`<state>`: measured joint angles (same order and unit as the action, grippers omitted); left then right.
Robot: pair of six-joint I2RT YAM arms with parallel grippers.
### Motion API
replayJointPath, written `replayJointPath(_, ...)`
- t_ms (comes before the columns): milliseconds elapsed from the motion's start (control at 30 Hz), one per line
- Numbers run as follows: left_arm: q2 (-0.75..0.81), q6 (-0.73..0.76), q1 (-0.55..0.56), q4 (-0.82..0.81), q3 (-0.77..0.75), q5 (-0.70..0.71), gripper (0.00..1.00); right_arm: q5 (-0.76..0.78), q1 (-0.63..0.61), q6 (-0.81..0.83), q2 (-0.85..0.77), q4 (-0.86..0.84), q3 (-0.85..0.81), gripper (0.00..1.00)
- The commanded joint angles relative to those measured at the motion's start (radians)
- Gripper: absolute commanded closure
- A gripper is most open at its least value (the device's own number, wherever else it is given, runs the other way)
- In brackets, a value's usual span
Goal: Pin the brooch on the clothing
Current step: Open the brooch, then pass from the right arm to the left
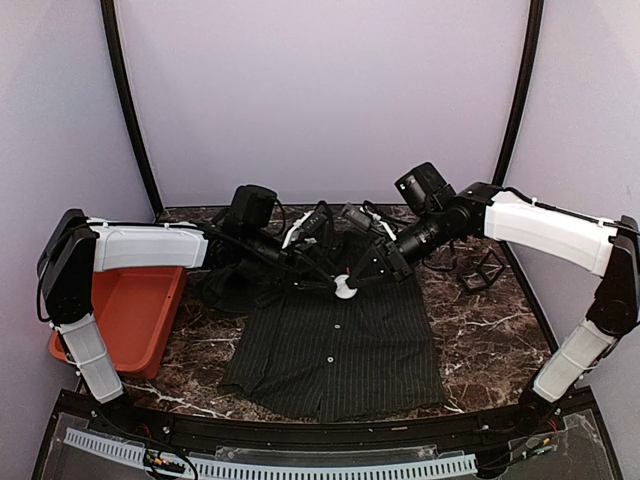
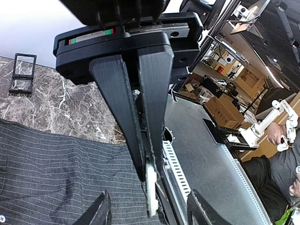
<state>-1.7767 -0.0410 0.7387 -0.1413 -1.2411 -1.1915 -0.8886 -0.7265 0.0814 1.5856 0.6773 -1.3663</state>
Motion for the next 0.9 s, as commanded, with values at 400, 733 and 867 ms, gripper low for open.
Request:
replayJointPath(400,-0.008,-0.014,-0.006,-0.003,-0.021,0.010,0.69,0.005,-0.020,0.009,-0.007,0.006,0.011,1.00)
replayJointPath(733,-0.021,-0.001,0.003,0.027,-0.038,0.016,0.93,0.032,-0.033,0.004,0.001,-0.003,0.002,1.00)
replayJointPath(867,-0.020,-0.032,0.004,-0.007,-0.028,0.009,0.99,0.044,-0.033,0.003,-0.003,-0.007,0.003,0.96)
